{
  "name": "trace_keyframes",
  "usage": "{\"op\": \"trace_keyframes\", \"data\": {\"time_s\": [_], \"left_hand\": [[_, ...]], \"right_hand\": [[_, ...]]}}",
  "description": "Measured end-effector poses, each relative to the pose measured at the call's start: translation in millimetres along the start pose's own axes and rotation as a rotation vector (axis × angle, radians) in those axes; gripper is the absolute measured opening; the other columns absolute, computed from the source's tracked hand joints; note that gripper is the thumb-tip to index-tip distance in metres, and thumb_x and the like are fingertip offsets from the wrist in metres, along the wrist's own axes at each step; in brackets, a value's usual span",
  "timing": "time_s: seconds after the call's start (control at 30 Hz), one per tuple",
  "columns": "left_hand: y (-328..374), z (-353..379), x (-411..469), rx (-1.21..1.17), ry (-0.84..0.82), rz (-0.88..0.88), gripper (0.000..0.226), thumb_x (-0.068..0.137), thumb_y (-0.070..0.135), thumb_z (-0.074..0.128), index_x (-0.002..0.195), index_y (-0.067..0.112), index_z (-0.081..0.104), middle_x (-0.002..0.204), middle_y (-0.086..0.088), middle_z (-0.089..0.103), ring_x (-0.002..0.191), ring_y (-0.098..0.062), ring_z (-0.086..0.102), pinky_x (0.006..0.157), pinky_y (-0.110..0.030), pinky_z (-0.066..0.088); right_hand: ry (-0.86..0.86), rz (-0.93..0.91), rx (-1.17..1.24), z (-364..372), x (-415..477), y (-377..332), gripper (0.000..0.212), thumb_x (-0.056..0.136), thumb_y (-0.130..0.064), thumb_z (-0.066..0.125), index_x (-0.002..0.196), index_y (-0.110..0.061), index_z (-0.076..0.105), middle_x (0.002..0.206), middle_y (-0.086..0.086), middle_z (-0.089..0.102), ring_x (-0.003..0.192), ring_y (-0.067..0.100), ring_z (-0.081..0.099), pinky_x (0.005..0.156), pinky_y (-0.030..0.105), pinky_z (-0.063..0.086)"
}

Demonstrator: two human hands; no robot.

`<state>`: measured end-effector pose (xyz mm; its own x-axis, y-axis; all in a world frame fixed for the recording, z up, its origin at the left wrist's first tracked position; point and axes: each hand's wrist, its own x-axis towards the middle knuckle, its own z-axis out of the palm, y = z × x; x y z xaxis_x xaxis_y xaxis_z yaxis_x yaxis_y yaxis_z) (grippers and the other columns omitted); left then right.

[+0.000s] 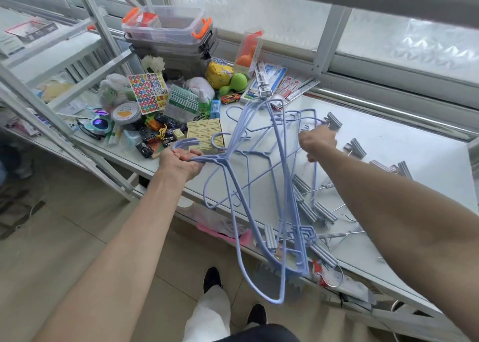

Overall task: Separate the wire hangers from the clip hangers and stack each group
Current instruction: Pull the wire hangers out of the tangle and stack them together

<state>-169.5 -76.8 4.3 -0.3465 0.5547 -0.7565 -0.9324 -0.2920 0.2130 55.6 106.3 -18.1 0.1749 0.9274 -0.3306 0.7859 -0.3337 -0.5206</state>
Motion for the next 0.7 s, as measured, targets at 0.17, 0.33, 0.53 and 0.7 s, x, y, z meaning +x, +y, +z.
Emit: {"op": "trace_keyframes", "data": {"time_s": [0.17,0.33,0.53,0.7], "left_hand": [[33,6,-7,-0.08,0.007,0.006,0.062,0.103,0.023,0.028,0.042,0.018,0.027,0.031,0.005,0.022,0.023,-0.011,0.02,0.073,-0.012,0.04],[55,5,-12,-0.065,0.017,0.03,0.053,0.102,0.018,0.023,0.048,0.021,0.024,0.03,0.006,0.022,0.024,-0.011,0.019,0.055,-0.013,0.037],[64,5,-16,-0.041,0.016,0.051,0.058,0.101,0.021,0.023,0.042,0.02,0.025,0.032,0.006,0.022,0.03,-0.008,0.019,0.047,-0.012,0.036],[68,7,-21,-0.005,0.032,0.043,0.052,0.101,0.026,0.02,0.05,0.022,0.022,0.039,0.006,0.024,0.029,-0.011,0.022,0.053,-0.015,0.039]], "right_hand": [[-0.373,0.205,-0.052,20,-10,-3,0.038,0.088,-0.027,0.051,0.104,0.007,0.06,0.071,0.021,0.069,0.046,0.028,0.065,0.052,0.03,0.055],[-0.358,0.144,-0.026,30,-8,2,0.009,0.082,-0.005,0.047,0.077,0.002,0.05,0.043,0.017,0.059,0.028,0.02,0.053,0.038,0.02,0.044],[-0.4,0.172,0.389,27,-10,9,0.026,0.099,-0.009,0.03,0.1,0.008,0.049,0.041,0.022,0.056,0.018,0.023,0.044,0.029,0.019,0.038],[-0.305,0.208,0.715,15,-14,12,0.005,0.097,-0.006,0.041,0.094,-0.008,0.045,0.075,0.009,0.051,0.049,0.019,0.057,0.036,0.02,0.047]]}}
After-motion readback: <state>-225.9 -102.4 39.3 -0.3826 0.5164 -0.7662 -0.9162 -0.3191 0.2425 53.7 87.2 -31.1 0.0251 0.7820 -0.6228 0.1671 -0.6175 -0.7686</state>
